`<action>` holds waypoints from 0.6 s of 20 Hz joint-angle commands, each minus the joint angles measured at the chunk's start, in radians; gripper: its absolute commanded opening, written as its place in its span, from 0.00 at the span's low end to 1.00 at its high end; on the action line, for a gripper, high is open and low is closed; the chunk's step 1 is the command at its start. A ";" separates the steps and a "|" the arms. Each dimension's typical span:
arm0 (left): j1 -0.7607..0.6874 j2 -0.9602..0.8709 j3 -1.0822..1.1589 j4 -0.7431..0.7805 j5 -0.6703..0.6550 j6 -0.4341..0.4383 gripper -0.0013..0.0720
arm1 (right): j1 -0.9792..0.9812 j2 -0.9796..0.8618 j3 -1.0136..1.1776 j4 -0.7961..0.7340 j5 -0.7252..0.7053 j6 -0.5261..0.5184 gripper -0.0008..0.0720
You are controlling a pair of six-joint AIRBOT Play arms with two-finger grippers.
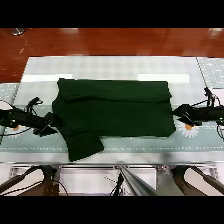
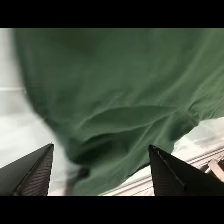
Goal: Fold the shirts.
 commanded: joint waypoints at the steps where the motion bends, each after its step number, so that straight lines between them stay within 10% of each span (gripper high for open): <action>1: -0.068 0.011 -0.081 -0.071 0.056 0.032 0.97 | -0.002 0.008 -0.020 0.016 0.027 0.005 0.87; 12: 0.065 0.010 -0.062 0.018 -0.069 0.035 0.97 | -0.002 0.008 -0.020 -0.027 0.088 0.005 0.87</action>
